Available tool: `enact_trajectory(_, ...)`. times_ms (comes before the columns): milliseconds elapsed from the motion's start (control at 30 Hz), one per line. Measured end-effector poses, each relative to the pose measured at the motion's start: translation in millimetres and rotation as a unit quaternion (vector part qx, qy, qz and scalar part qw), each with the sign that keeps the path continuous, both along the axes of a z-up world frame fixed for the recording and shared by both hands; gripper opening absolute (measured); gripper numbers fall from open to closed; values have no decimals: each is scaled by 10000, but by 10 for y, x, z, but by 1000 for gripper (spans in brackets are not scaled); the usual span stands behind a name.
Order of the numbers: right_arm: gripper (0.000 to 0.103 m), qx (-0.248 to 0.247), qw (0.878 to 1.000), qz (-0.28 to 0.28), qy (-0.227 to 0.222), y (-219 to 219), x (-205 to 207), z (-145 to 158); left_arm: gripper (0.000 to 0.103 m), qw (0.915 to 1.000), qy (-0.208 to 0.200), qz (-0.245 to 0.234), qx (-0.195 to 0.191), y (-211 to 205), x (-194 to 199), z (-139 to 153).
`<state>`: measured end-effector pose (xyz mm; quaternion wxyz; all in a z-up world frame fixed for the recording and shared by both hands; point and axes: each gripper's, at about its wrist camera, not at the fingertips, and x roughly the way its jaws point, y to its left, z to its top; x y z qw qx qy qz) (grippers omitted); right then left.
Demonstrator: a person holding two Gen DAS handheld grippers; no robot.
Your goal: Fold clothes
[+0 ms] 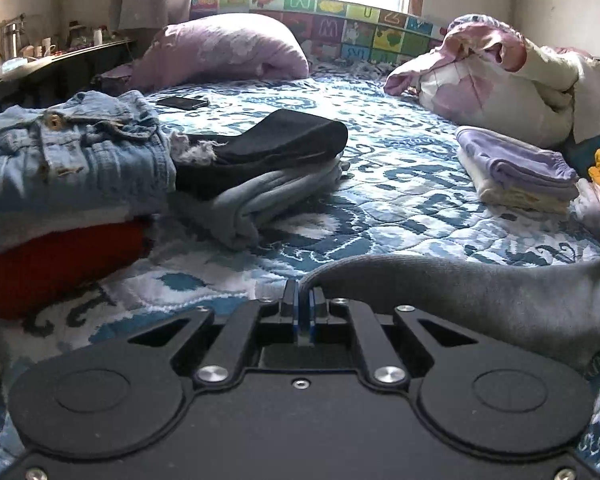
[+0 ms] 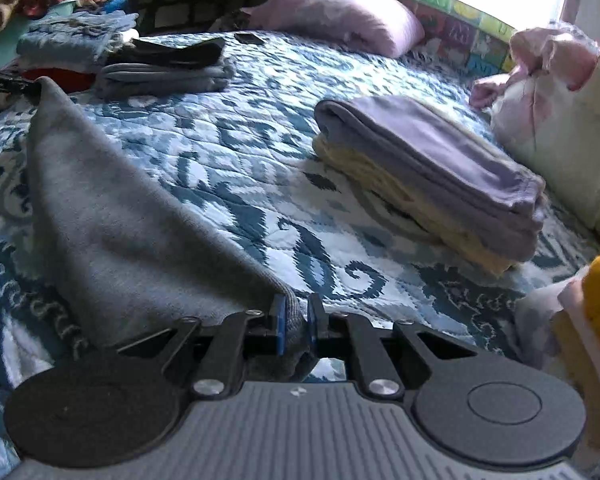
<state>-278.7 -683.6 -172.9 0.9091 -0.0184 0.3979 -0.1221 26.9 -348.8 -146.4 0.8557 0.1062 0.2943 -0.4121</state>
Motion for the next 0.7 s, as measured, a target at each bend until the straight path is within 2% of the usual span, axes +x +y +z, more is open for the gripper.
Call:
enact_trajectory(167,12,163,9998,-113,7,-101,86,-105,3,9976,615,256,168,-72,249,-81)
enact_trajectory(300,12,196,9993,-321,57,-149,124,-242,17,9913,1141,579,323,-118,486,-198)
enact_trajectory(333,13,150,9991,-395,63,-142,139,-274,18,9901,1154,759,252,-92,528,-205)
enact_trajectory(400,13,57,9985,-545,71,-124,171,-335,18,9859,1459,803,-132,-52,609,-229)
enact_trajectory(467,15,77,9974,-715,-31,-114,170,-335,18,9847,1479,810,-438,66,581,-211)
enact_trajectory(567,21,99,9951,-946,-266,-79,110,-306,18,9815,1515,991,-630,150,482,-219)
enact_trajectory(633,30,1,9925,-1121,-480,-2,35,-262,18,9789,1539,1115,-753,204,414,-224)
enact_trajectory(700,31,-11,9889,-1277,-755,87,-58,-217,18,9760,1563,1238,-875,257,347,-230)
